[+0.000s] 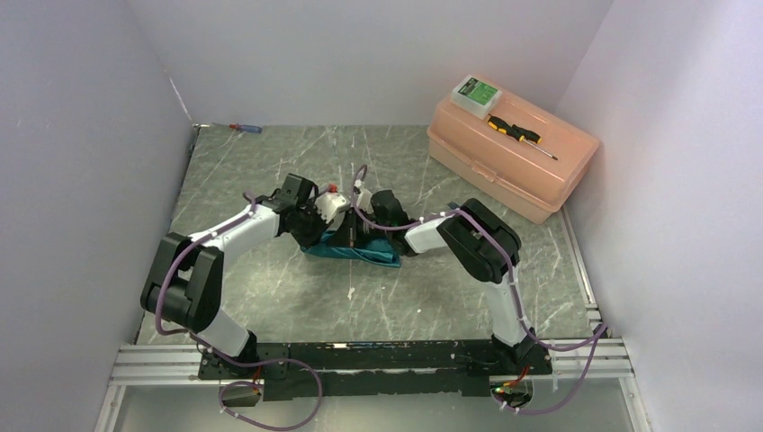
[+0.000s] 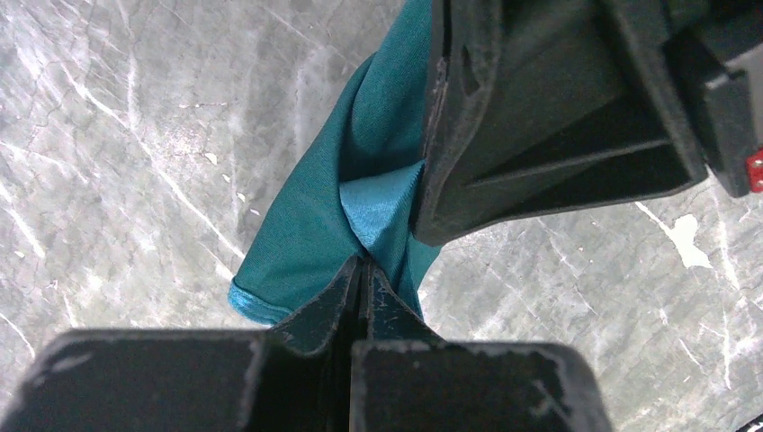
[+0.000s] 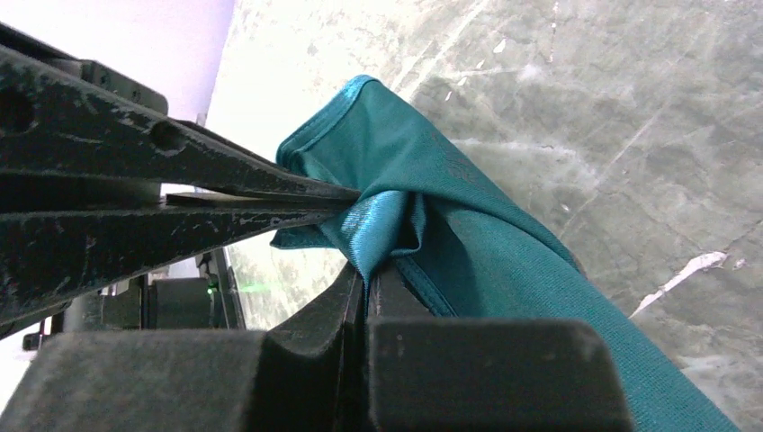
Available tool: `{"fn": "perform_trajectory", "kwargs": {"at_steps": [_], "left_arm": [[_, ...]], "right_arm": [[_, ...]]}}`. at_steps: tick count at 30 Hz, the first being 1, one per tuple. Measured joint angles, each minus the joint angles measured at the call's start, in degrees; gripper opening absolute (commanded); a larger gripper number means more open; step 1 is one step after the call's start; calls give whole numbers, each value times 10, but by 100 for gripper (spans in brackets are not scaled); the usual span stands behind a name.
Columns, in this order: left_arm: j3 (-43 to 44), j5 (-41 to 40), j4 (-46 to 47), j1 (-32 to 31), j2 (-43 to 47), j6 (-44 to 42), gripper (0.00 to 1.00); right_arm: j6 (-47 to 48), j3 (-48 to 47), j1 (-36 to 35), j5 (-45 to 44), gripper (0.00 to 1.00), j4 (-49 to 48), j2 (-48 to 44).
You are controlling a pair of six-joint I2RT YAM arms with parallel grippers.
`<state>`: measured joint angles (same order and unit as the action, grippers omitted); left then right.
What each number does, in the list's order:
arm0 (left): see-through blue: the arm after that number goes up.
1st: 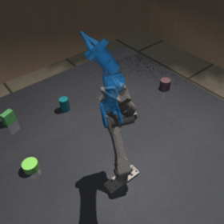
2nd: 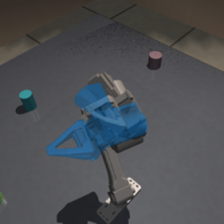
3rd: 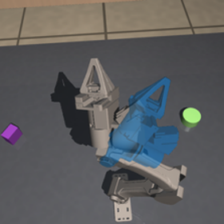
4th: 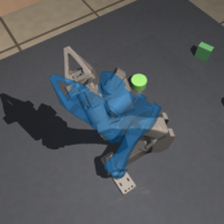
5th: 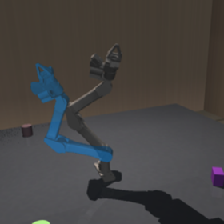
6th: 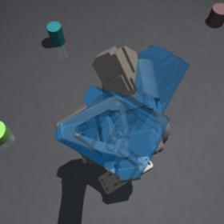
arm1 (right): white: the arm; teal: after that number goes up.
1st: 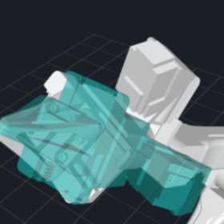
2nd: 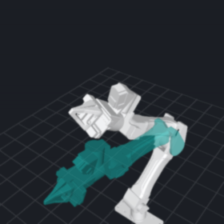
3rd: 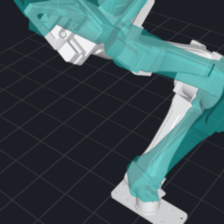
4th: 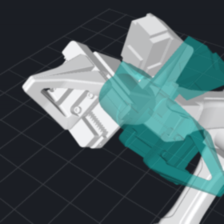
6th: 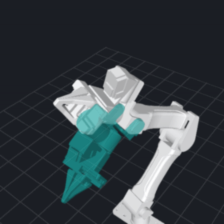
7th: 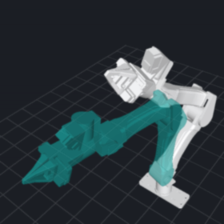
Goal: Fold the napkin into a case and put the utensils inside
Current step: Grasp the top corner of the smaller rectangle folded napkin from the folded napkin.
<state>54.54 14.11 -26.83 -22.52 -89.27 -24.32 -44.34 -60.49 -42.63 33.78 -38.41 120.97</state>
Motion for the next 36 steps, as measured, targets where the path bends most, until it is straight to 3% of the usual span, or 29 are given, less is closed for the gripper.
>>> {"fn": "perform_trajectory", "kwargs": {"at_steps": [9, 28, 36], "left_arm": [[-9, 1, 7, 0, 11, -2, 3], [15, -3, -9, 5, 28, 56, 3], [13, 19, -17, 5, 48, 48, 10]], "right_arm": [[23, -34, 10, 8, 0, 101, 23], [53, -92, 12, 31, 0, 208, 36], [50, -125, 11, 18, 0, 275, 37]]}}
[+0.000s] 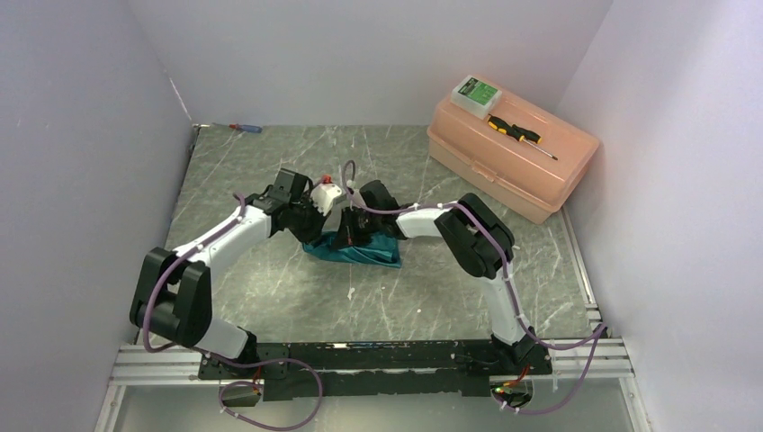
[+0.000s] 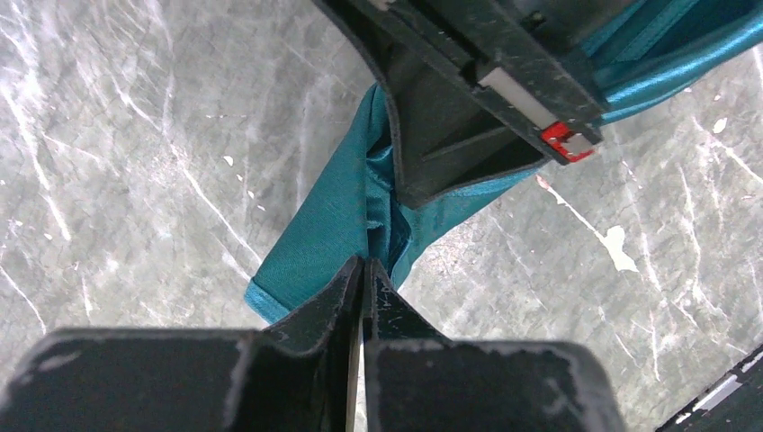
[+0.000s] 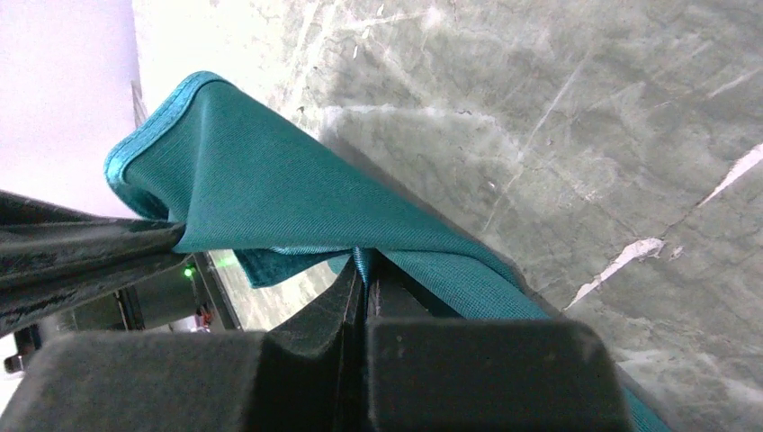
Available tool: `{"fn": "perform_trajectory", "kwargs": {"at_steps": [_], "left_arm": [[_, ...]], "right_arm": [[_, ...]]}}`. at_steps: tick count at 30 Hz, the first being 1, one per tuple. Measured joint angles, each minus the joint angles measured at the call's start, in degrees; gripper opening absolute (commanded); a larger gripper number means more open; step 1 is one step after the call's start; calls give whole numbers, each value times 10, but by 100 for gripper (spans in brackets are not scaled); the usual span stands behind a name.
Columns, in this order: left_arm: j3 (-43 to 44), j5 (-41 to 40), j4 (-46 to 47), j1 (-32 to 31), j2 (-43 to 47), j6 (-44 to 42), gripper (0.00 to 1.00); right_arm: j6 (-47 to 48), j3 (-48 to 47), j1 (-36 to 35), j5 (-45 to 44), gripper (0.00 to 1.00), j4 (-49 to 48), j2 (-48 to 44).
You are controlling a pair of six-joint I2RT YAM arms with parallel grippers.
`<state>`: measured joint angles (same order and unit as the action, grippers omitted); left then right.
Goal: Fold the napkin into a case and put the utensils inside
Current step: Grasp the top corner of the smaller rectangle folded napkin from the folded napkin.
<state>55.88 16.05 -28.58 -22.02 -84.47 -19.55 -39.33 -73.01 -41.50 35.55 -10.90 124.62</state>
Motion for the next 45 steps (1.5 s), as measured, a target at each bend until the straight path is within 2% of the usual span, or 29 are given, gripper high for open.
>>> {"fn": "perform_trajectory", "kwargs": {"at_steps": [8, 15, 22, 25, 30, 39, 43, 45], "left_arm": [[-25, 21, 10, -1, 39, -22, 11], [-56, 20, 27, -3, 39, -40, 12], [-57, 29, 21, -3, 43, -55, 29], [-70, 40, 22, -12, 73, -73, 34], [-103, 33, 43, -41, 110, -93, 34], [-114, -20, 88, -39, 46, -113, 34], [-114, -30, 98, -38, 42, -116, 31], [-114, -35, 107, -38, 36, -120, 28]], "right_arm": [[-12, -53, 0, -4, 0, 90, 12], [-25, -63, -6, -14, 0, 110, 13], [-26, -69, -7, -19, 0, 123, 14], [-26, -75, -7, -16, 0, 129, 17], [-26, -76, -5, -6, 0, 125, 20], [-27, -58, -5, 13, 0, 85, 20], [-28, -48, -5, 23, 0, 64, 20], [-29, -44, -5, 26, 4, 56, 20]]}}
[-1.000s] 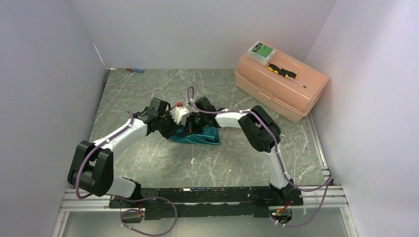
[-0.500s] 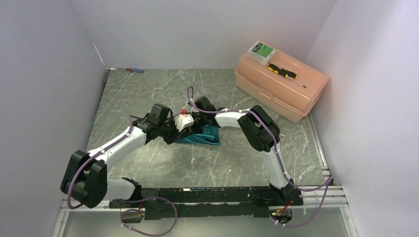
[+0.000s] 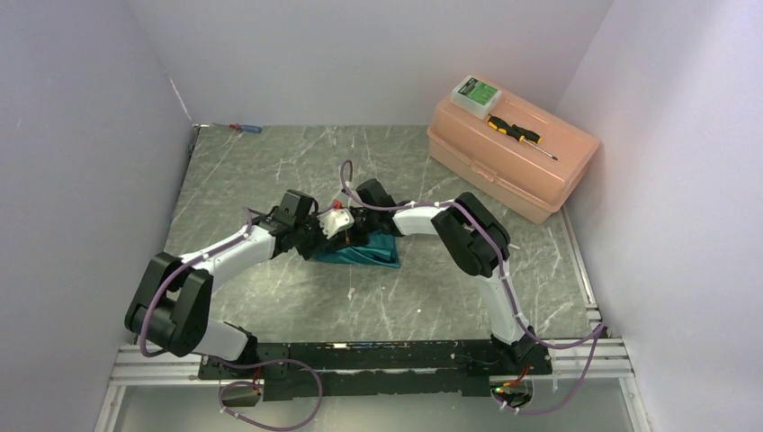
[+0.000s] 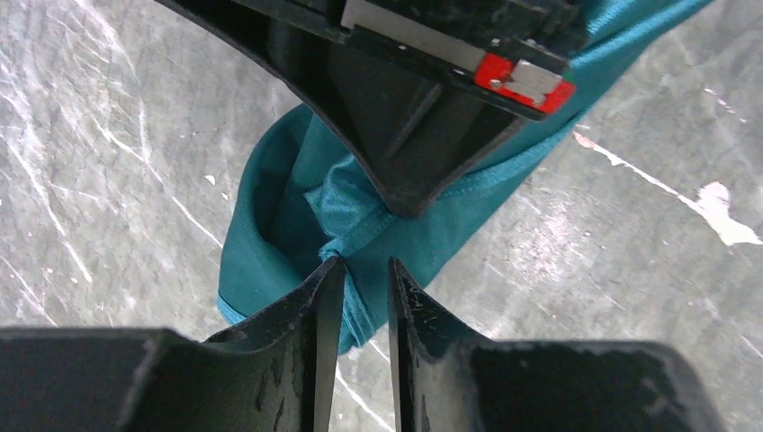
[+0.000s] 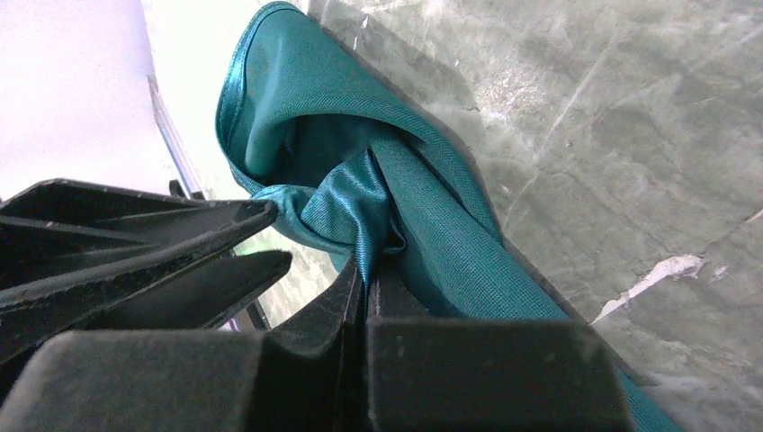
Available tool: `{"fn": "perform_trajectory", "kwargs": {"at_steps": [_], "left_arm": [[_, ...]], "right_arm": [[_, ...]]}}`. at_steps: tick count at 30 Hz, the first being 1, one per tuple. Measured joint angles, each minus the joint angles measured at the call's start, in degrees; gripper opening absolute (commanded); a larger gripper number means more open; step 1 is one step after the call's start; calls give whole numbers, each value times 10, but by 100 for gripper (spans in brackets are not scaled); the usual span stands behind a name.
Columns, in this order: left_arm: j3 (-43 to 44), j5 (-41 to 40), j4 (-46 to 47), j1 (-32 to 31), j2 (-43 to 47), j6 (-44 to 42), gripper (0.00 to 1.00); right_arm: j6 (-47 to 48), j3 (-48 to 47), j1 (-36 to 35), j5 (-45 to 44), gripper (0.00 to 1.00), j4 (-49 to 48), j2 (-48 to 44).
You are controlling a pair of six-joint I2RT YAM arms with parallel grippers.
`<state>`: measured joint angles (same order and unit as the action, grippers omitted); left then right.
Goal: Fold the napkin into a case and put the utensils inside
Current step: Grasp the top corner of the smaller rectangle folded napkin from the folded napkin.
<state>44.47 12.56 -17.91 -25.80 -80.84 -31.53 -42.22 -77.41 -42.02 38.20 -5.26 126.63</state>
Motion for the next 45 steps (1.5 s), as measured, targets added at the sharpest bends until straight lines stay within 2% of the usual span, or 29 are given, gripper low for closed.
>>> {"fn": "perform_trajectory", "kwargs": {"at_steps": [12, 19, 21, 26, 29, 31, 35, 41, 45], "left_arm": [[-20, -29, 49, 1, -34, -25, 24], [-23, -34, 66, 1, -35, -21, 23], [-23, -35, 71, 1, -37, -18, 23], [-23, -36, 74, 1, -42, 0, 22], [-23, -38, 74, 1, -42, 11, 22], [-23, -40, 74, 1, -42, 14, 23], [-18, -47, 62, 1, -42, 26, 30], [52, -65, -16, 7, -36, 67, 36], [75, -66, -35, 16, -18, 93, 43]], "right_arm": [[-14, 23, 0, 27, 24, -54, 0], [-25, 31, 0, 43, 31, -81, 0], [-25, 31, -1, 43, 29, -81, 0], [-24, 32, -2, 35, 16, -79, 0], [-23, 35, -3, 27, 0, -79, 0], [-24, 37, -4, 23, 0, -79, 0], [-23, 37, -4, 18, 0, -79, 0], [-24, 37, -5, 15, 0, -76, -1], [-24, 37, -5, 15, 0, -76, -1]]}}
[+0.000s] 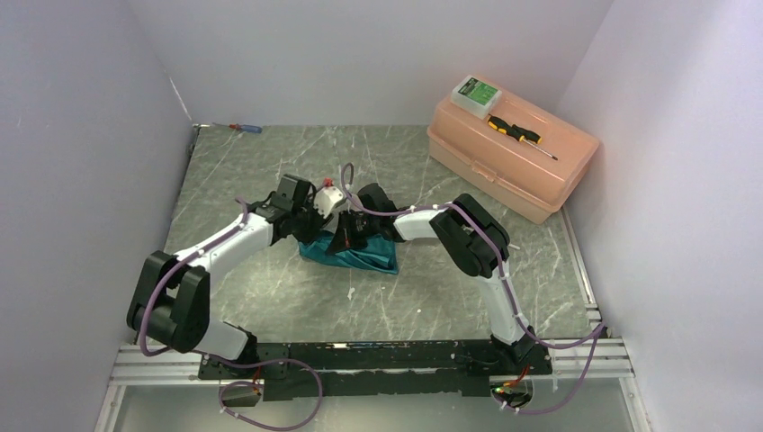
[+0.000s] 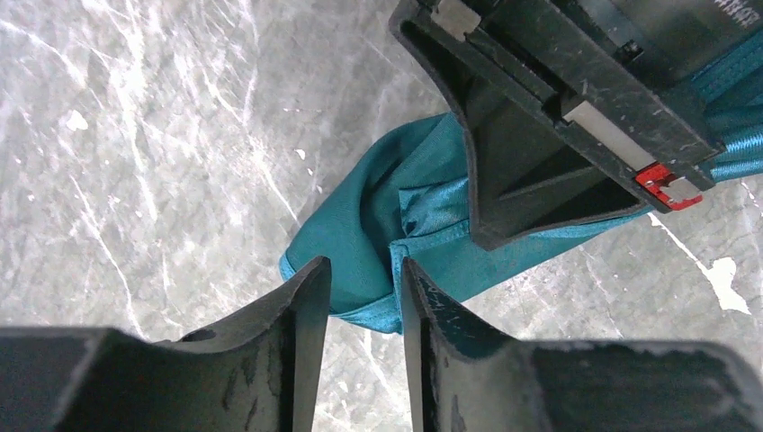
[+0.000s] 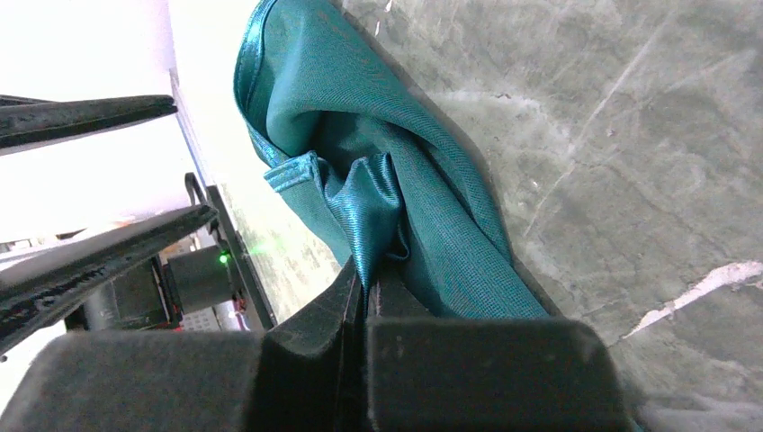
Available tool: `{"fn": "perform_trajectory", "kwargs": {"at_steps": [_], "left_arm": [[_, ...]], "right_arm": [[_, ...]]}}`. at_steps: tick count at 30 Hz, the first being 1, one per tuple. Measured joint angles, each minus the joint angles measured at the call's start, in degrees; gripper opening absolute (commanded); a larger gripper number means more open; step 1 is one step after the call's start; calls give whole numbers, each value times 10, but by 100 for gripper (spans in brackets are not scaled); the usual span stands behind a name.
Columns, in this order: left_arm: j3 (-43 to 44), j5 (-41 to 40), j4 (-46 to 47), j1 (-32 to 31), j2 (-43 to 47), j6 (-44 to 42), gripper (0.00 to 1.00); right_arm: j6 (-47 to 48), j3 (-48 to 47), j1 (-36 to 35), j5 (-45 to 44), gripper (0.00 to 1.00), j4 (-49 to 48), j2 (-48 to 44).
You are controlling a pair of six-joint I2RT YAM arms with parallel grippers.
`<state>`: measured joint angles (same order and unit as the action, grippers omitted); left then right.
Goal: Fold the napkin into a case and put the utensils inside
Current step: Grasp the top corner of the smaller rectangle folded napkin from the folded napkin.
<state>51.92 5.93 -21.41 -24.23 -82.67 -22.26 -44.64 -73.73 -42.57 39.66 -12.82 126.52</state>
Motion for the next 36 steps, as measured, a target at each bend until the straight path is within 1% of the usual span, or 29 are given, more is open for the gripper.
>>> {"fn": "perform_trajectory", "kwargs": {"at_steps": [7, 11, 13, 15, 23, 29, 31, 33, 36], "left_arm": [[-13, 2, -5, 2, -5, 24, 57], [-15, -4, 7, 2, -21, 35, 72], [-16, -15, 17, 2, -30, 41, 72], [-20, -23, 26, 2, -34, 44, 70], [-36, -43, 62, 2, -48, 53, 54], [-39, -48, 88, 3, -68, 53, 52], [-39, -48, 94, 3, -71, 53, 50], [-39, -48, 100, 3, -74, 54, 43], [-39, -50, 111, 3, -77, 51, 23]], "right_arm": [[-5, 0, 0, -2, 0, 1, -1], [-8, 0, 0, -2, 0, 2, -1], [-9, 0, 0, -2, 0, 2, -1], [-9, 0, 0, -2, 0, 2, -1], [-9, 0, 0, -2, 0, 2, -1], [-9, 0, 0, -1, 0, 2, -1], [-9, 0, 0, -1, 0, 2, -1], [-9, 0, 0, -1, 0, 2, -1], [-9, 0, 0, -1, 0, 2, -1]]}}
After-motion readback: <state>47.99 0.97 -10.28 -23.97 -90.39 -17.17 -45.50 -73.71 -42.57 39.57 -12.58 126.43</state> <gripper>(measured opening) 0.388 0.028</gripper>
